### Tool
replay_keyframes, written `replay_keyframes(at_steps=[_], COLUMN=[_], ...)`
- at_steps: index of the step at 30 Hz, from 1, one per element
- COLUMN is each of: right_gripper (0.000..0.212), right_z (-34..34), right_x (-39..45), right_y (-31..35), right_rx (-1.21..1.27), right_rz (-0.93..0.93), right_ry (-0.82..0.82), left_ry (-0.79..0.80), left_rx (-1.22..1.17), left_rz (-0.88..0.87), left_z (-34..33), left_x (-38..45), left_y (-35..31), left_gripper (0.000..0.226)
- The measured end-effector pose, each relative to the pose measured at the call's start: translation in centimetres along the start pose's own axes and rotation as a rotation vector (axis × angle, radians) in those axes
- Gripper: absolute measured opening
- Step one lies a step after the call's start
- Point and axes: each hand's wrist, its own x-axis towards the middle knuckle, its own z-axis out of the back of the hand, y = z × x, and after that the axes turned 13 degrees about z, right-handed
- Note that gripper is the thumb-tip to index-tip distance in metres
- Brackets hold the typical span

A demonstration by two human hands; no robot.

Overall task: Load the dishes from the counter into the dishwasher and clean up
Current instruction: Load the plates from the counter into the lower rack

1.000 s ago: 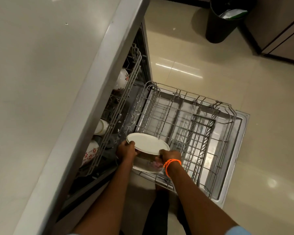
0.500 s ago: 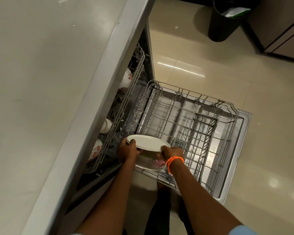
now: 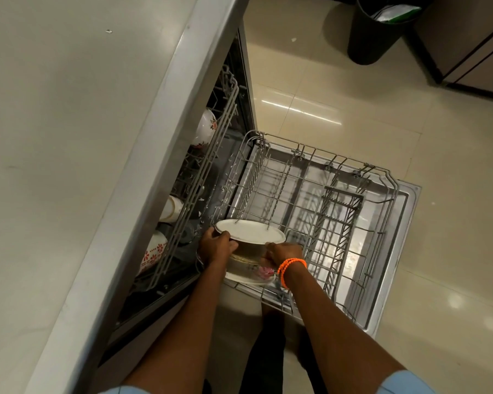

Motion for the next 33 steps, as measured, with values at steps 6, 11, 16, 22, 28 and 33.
replay_keyframes(at_steps=[6, 11, 16, 22, 28, 33], right_gripper=[0.011, 0.02, 0.009, 0.014, 0.011, 0.01], right_z=[-0.1, 0.7, 1.4, 2.0, 3.0, 3.5], right_x=[-0.2, -0.9, -4.5, -11.7, -20.2, -26.8], right_y=[-1.0, -0.2, 2.3, 5.6, 7.5, 7.2], right_rx=[-0.031, -0.131, -0.132, -0.095, -0.353, -0.57], right_rz=[0.012, 0.043, 0.053, 0.071, 0.259, 0.4], right_ry=[0.05, 0.076, 0.11, 0.11, 0.193, 0.296], left_ry=[-0.079, -0.151, -0.13, -0.079, -0.093, -0.106], left_rx=[0.142, 0.24, 0.236, 0.204, 0.213, 0.083], left_rz=[-0.053, -0.075, -0.069, -0.063, -0.093, -0.13], left_z=[0.1, 0.5, 0.8, 3.7, 8.2, 12.8], left_x=[-0.3, 2.7, 1.6, -11.2, -20.4, -27.1], left_y=[0.5, 2.4, 3.1, 1.0, 1.2, 2.0], left_gripper=[0.058, 0.054, 0.067, 0.011, 0.012, 0.015])
